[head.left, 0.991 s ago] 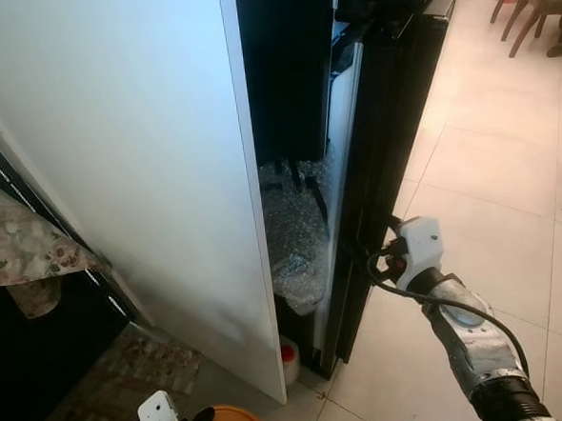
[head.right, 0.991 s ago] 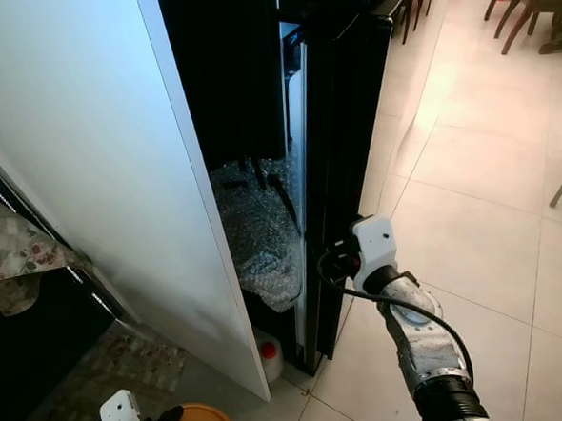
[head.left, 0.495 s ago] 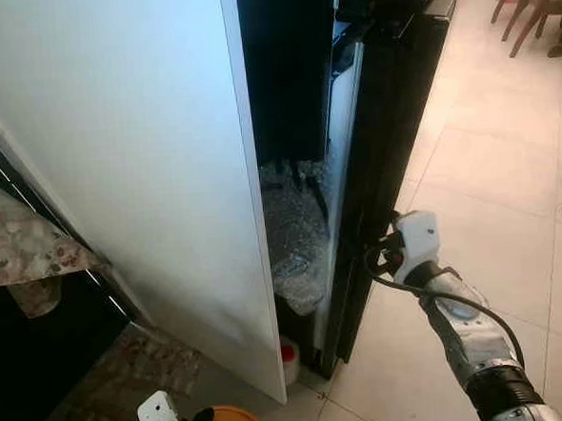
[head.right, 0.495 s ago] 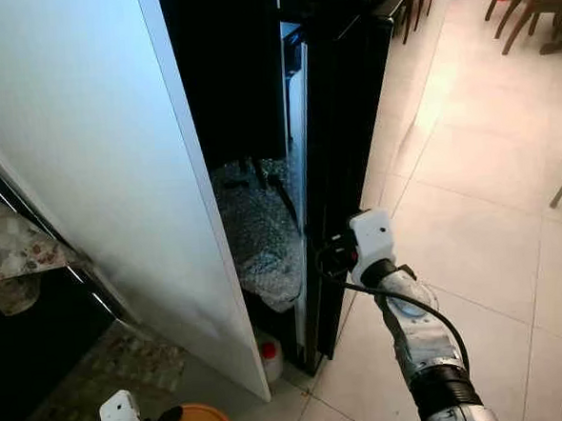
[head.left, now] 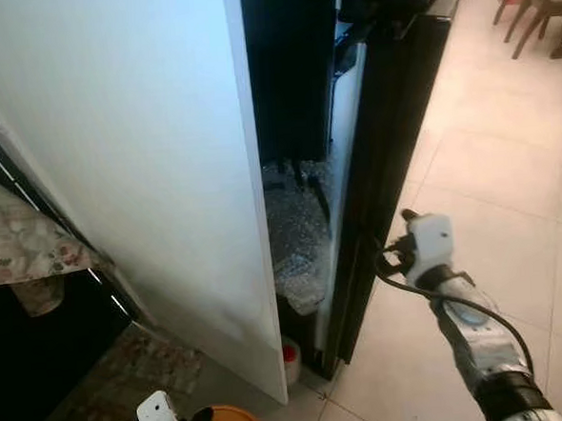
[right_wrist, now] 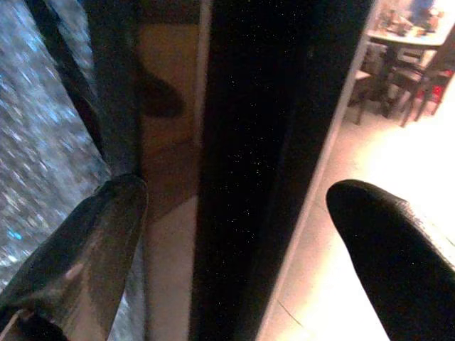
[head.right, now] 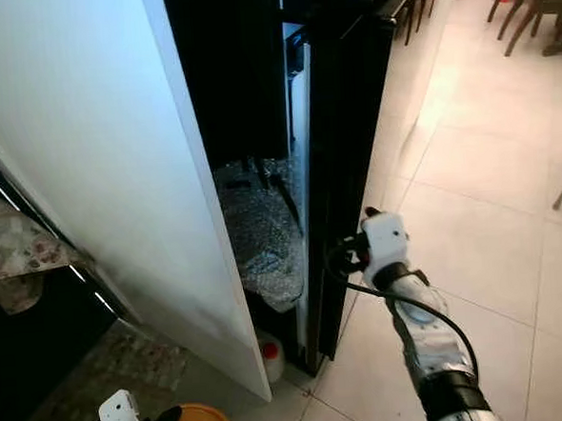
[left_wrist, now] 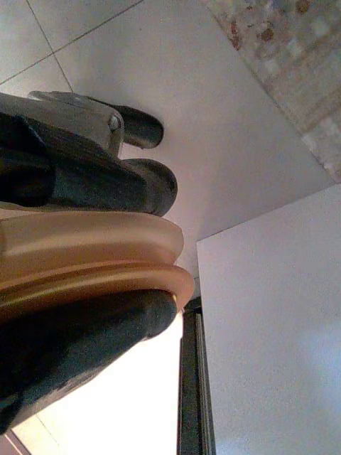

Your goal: Restocking fridge

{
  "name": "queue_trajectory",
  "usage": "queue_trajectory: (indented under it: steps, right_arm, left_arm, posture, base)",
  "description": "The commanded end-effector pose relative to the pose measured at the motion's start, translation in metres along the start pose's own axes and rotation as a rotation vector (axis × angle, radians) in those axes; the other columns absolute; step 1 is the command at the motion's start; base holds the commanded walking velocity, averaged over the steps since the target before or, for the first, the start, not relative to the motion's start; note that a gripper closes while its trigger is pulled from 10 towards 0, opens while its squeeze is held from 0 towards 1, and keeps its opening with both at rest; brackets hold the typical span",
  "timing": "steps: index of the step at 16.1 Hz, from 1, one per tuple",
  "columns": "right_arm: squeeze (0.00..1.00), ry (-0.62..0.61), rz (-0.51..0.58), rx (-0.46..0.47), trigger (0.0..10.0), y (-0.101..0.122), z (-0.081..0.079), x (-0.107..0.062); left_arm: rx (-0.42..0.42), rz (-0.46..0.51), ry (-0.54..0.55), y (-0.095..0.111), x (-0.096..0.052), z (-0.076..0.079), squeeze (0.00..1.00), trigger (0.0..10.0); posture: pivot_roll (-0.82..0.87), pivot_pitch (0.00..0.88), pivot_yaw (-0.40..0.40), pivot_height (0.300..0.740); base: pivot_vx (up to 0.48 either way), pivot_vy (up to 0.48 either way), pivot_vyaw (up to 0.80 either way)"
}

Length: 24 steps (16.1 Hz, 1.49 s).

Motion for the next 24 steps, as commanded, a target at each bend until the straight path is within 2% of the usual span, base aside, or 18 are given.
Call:
queue_trajectory:
  steps: [1, 4, 7, 10, 11, 12, 14, 16, 19, 22, 24]
  right_arm:
    - [0.0, -0.06, -0.023, -0.009, 10.0, -0.006, 0.013, -0.007]
    - [0.0, -0.151, -0.052, -0.035, 10.0, -0.012, 0.027, -0.015]
    - [0.0, -0.297, -0.109, -0.06, 10.0, -0.022, 0.05, -0.028]
    - [0.0, -0.324, -0.123, -0.07, 10.0, -0.026, 0.055, -0.035]
    - [0.0, -0.163, -0.128, -0.053, 10.0, -0.028, 0.031, -0.033]
    - [0.0, 0.045, -0.064, 0.01, 10.0, -0.019, -0.003, -0.034]
    - [0.0, 0.142, 0.003, 0.06, 10.0, -0.004, -0.019, -0.035]
    - [0.0, 0.152, 0.015, 0.056, 10.0, 0.0, -0.02, -0.032]
    - [0.0, 0.136, 0.015, 0.035, 10.0, 0.005, -0.015, -0.018]
    - [0.0, 0.225, 0.048, 0.046, 10.0, 0.018, -0.025, -0.004]
    - [0.0, 0.24, 0.057, 0.04, 10.0, 0.022, -0.027, 0.005]
  left_arm:
    - [0.017, -0.01, 0.016, -0.003, -0.001, -0.005, 0.0, 10.0]
    - [0.019, -0.011, 0.013, -0.004, -0.001, -0.004, 0.0, 10.0]
    - [0.02, -0.011, 0.014, -0.004, -0.001, -0.003, 0.0, 10.0]
    - [0.022, -0.011, 0.013, -0.003, -0.001, -0.003, 0.0, 10.0]
    - [0.024, -0.012, 0.012, -0.004, -0.001, -0.002, 0.0, 10.0]
    - [0.026, -0.011, 0.011, -0.004, -0.001, -0.002, 0.0, 10.0]
    - [0.028, -0.01, 0.012, -0.003, -0.001, -0.002, 0.0, 10.0]
    - [0.029, -0.009, 0.011, -0.003, -0.001, -0.002, 0.0, 10.0]
    - [0.027, -0.008, 0.007, -0.003, 0.0, 0.001, 0.0, 10.0]
    - [0.021, -0.003, 0.008, -0.002, 0.0, 0.001, 0.0, 10.0]
    - [0.02, -0.003, 0.009, -0.003, 0.0, 0.001, 0.0, 10.0]
  posture:
    - [-0.1, 0.009, 0.044, 0.74]
    - [-0.1, 0.009, 0.044, 0.74]
    - [-0.1, 0.008, 0.043, 0.74]
    - [-0.1, 0.009, 0.043, 0.74]
    - [-0.11, 0.008, 0.042, 0.74]
    - [-0.1, 0.006, 0.04, 0.74]
    - [-0.1, 0.006, 0.041, 0.74]
    - [-0.11, 0.006, 0.042, 0.74]
    - [-0.1, 0.004, 0.038, 0.74]
    - [-0.1, 0.002, 0.037, 0.74]
    - [-0.1, 0.002, 0.037, 0.74]
  base:
    - [0.0, 0.0, 0.0]
    - [0.0, 0.0, 0.0]
    - [0.0, 0.0, 0.0]
    - [0.0, 0.0, 0.0]
    - [0.0, 0.0, 0.0]
    - [0.0, 0.0, 0.0]
    - [0.0, 0.0, 0.0]
    - [0.0, 0.0, 0.0]
    - [0.0, 0.0, 0.0]
    - [0.0, 0.0, 0.0]
    - [0.0, 0.0, 0.0]
Point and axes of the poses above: a point about 5 cm out from each wrist's last joint towards the gripper, its own x axis pointing out of the wrist towards the gripper, its own y axis along the axis of the wrist's last joint, z = x × y, the point moved 2 cm from there along x, pointing out of the wrist towards the gripper, and after that the axes turned 8 degrees about -x, right-handed, at the moved point
